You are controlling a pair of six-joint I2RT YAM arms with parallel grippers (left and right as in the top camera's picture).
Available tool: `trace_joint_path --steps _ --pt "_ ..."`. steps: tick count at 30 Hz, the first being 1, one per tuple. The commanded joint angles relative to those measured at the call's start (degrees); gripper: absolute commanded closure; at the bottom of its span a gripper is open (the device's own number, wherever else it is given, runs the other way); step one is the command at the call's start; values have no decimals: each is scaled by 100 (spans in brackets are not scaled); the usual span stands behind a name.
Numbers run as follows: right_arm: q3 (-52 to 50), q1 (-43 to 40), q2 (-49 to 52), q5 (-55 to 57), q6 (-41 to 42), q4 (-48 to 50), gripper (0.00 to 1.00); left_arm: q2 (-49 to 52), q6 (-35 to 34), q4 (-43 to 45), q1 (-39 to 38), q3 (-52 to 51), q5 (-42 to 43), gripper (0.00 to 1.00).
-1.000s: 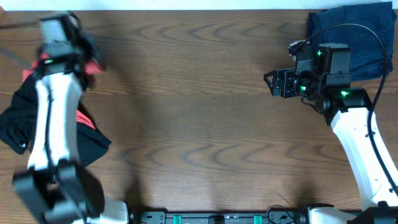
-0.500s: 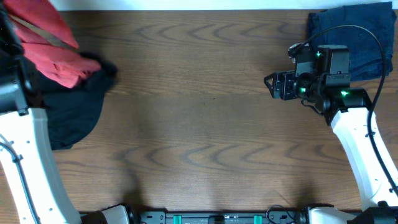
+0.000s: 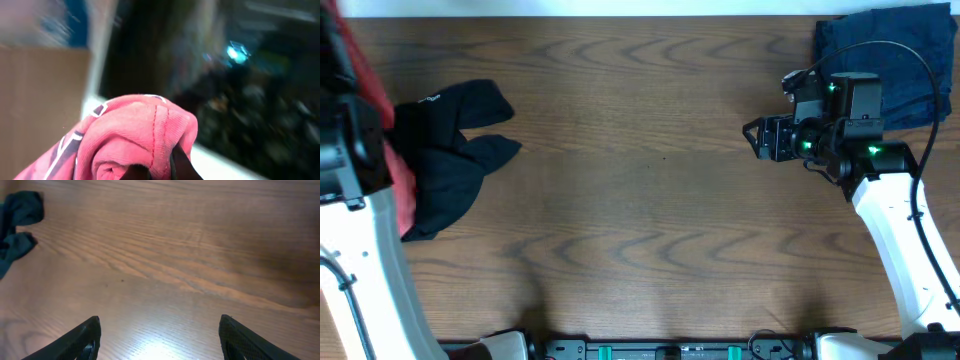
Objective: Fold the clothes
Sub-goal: 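Lift the red T-shirt with the left gripper, pulling it off the black clothes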
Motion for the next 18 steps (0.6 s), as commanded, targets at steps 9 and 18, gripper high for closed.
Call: trace_joint_path --steps 9,18 --pt "149 -216 -417 -1410 57 -31 26 13 -573 -789 -1438 146 2013 94" --pt "149 -476 -1071 -1451 -42 -304 26 11 -927 -1067 -2256 149 3611 94"
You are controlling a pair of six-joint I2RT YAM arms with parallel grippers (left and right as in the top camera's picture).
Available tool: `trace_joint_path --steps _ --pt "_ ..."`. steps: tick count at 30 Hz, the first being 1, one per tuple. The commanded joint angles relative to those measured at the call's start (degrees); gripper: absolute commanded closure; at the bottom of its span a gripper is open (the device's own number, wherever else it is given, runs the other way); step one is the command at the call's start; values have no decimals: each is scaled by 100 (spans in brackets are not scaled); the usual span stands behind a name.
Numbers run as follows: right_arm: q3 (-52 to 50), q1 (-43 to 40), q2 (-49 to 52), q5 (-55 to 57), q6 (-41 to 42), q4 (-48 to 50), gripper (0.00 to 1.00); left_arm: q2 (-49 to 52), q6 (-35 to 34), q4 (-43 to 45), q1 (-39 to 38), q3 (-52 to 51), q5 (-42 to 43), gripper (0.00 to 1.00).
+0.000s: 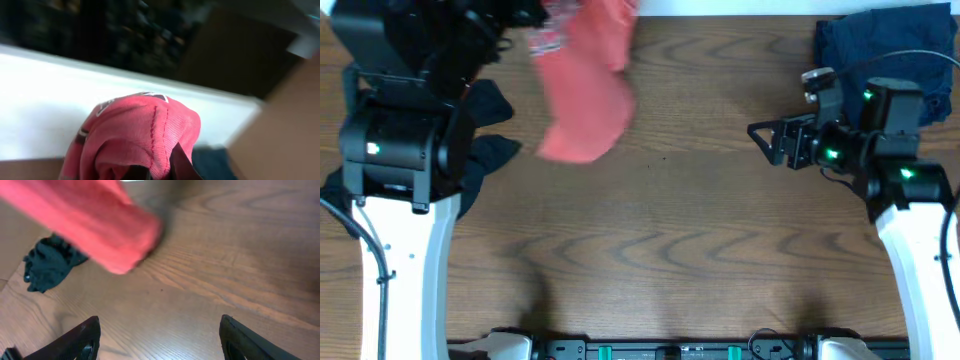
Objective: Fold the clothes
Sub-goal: 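Lift the red T-shirt with the left gripper, pulling it off the black clothes, then move the right gripper to the hanging red shirt and grasp its lower edge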
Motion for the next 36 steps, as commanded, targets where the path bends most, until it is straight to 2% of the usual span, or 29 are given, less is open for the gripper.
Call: trace_joint_path --steps 1,4,10,15,19,27,36 --pt "136 -48 -175 -164 -74 -103 26 -50 -90 -260 -168 149 920 94" --pt "133 -48 -199 -166 -101 -153 25 -48 -15 -896 -234 146 1001 94" --pt "133 -35 -181 -170 -111 -234 26 -2 892 -2218 -234 94 997 94" --pt "133 87 -181 -170 -111 -286 27 232 1432 -2907 -234 83 994 94" --pt "127 393 -131 -166 -173 -280 28 527 1462 -2922 -234 83 973 94" --pt "120 1191 358 -164 -896 -164 25 780 1390 -2481 -234 83 979 94" --pt "122 2096 1325 -162 -1276 721 21 682 1255 -2391 -234 85 979 94"
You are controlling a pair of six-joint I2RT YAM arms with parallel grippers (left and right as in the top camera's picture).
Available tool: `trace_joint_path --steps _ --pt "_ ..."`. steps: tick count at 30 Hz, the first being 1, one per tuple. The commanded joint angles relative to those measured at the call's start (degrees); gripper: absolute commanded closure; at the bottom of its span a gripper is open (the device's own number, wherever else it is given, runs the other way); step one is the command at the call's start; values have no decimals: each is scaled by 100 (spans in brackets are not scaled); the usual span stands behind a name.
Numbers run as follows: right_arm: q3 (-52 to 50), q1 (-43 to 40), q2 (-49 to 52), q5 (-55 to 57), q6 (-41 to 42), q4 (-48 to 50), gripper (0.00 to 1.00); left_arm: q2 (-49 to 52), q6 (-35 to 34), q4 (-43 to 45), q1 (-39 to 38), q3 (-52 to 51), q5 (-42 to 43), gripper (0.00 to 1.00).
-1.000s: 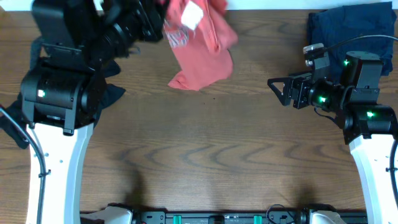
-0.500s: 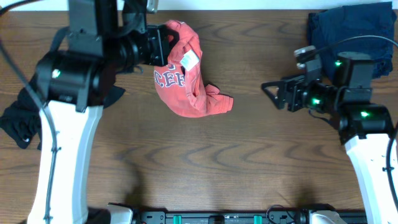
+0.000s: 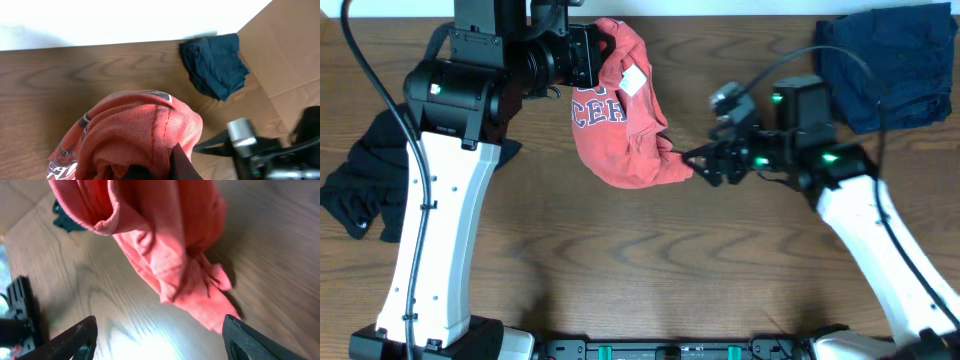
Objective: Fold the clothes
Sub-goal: 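Move the right gripper to the hanging red shirt and grasp its lower edge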
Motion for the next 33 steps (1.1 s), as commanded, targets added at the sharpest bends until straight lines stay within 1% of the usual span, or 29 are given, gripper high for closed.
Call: trace_joint_path --steps 1,4,7,9,14,18,21,26,30,33 --pt "94 363 358 -81 -289 273 22 -190 -85 74 -2 87 83 94" --pt "94 667 721 46 -293 675 22 -238 -162 162 -2 87 85 94" --pt "94 894 975 197 -293 835 23 -304 -164 293 -2 87 85 94" --pt "94 1016 1108 452 -291 852 25 -354 -175 376 -2 87 85 94" --pt "94 1191 1403 1410 -286 911 33 -492 -249 481 -2 96 85 94" --pt "94 1196 1488 1663 -136 1113 36 -581 -249 461 -2 96 85 94" --pt "94 1196 1495 1823 -107 1366 45 -627 -304 463 -2 96 109 94" --pt "94 1196 1495 2197 22 1792 46 -673 -402 424 -2 96 129 94" --pt "96 1187 1495 2579 20 1886 46 -697 -398 372 4 96 125 94" --pt "94 1132 1495 3016 13 1812 42 -695 -398 369 2 96 125 94"
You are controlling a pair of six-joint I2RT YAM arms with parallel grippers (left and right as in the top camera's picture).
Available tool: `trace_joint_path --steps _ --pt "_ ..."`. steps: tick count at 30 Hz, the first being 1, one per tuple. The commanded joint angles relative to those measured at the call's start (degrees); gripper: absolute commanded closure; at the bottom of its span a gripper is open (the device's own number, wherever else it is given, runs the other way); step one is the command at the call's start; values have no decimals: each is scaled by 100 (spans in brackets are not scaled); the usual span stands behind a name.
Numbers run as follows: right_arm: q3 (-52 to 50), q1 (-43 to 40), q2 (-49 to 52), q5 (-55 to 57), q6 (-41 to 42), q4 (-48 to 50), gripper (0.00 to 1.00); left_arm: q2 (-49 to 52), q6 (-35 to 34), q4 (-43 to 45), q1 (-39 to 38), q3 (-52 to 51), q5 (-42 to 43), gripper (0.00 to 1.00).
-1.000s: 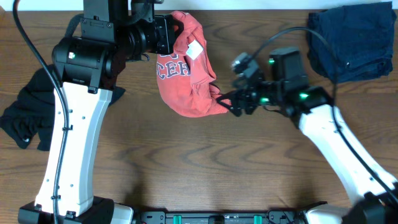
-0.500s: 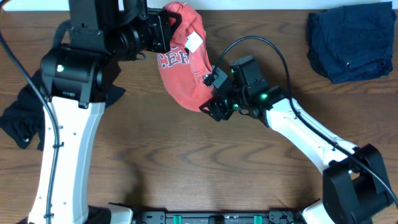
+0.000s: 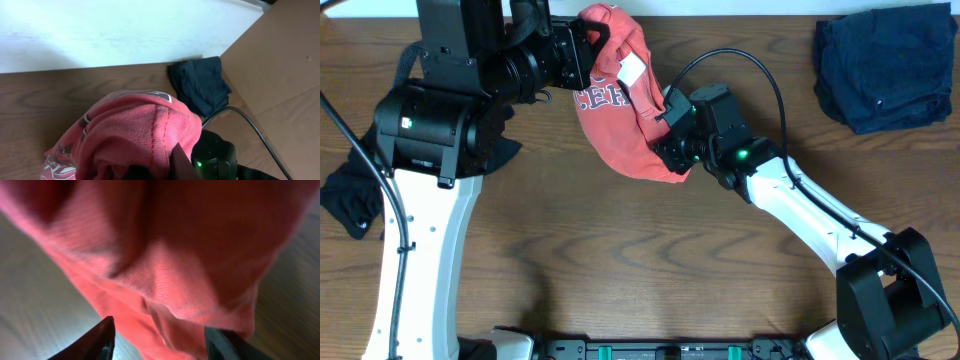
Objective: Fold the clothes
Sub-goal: 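Move the right gripper to the hanging red shirt and grasp its lower edge, then pull the red shirt rightward with the right gripper, stretching it out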
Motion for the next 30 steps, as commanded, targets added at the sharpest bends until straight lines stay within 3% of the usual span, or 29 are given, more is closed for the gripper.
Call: trace_joint_path --steps 1,13,19,21,22,23,24,30 --pt "87 -52 20 669 55 -31 41 -170 7 55 2 96 103 94" --pt "87 -142 444 726 61 319 37 -170 9 -39 2 96 103 94" --pt "87 -140 931 153 328 957 38 -170 9 -55 2 96 103 94" --pt "87 -142 1014 98 476 1056 47 -170 11 -57 2 96 101 94" --pt "87 -144 1029 98 544 1084 62 -170 11 -57 2 96 101 94" --pt "87 -151 1029 98 616 1086 87 -170 13 -57 4 96 96 94" --pt "90 -160 1025 98 658 1086 99 -170 42 -57 4 96 76 94" --pt "90 -341 754 98 721 1029 99 -170 101 -254 7 96 -420 94"
